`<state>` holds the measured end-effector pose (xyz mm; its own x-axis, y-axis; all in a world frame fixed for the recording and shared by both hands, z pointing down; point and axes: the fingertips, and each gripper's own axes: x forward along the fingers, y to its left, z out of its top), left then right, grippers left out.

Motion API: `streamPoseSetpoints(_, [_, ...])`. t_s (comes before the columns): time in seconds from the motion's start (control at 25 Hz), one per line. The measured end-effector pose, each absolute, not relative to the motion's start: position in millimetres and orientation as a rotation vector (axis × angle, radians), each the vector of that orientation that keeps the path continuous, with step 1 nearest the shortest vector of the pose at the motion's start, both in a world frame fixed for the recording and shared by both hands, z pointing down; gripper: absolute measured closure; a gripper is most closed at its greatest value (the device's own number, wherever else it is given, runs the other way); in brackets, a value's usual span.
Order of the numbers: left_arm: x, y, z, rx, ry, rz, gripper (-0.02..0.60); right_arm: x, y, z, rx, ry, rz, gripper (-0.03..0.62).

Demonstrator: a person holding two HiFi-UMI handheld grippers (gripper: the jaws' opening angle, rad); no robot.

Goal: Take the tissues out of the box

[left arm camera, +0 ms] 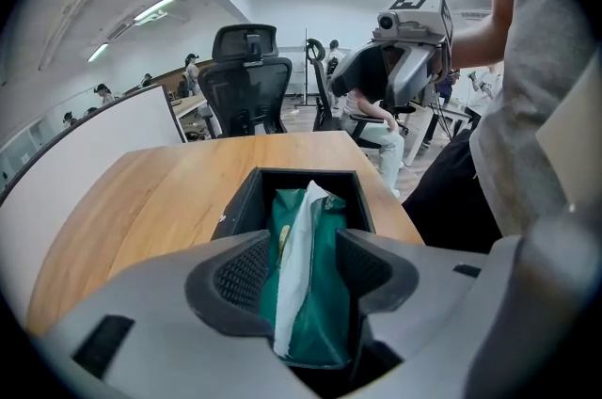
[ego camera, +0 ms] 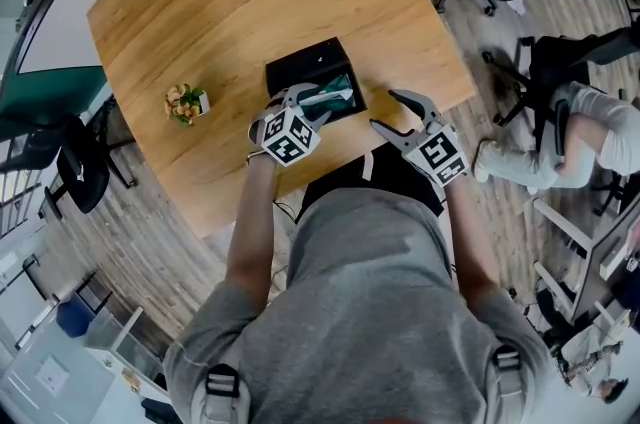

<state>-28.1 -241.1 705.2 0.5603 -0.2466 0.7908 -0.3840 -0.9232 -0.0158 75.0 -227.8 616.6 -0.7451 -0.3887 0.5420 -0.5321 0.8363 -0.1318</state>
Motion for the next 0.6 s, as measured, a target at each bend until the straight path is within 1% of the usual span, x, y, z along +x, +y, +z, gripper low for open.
streamPoseSetpoints(0.12, [-27,-241,711,2.624,-0.523,1.313,0.348,78,-226,619,0.673,-2.499,0.384,0.313])
streamPoseSetpoints(0.2, [-27,-242,716,2.622,-0.512,1.328,0.361,79,-226,619,0.668,-2.494,0.383,0.313])
streamPoseSetpoints(0.6, [-24,-239,725,2.619,-0.476,1.399,0.481,95,-222,622,0.694,-2.462,0.38,0.318])
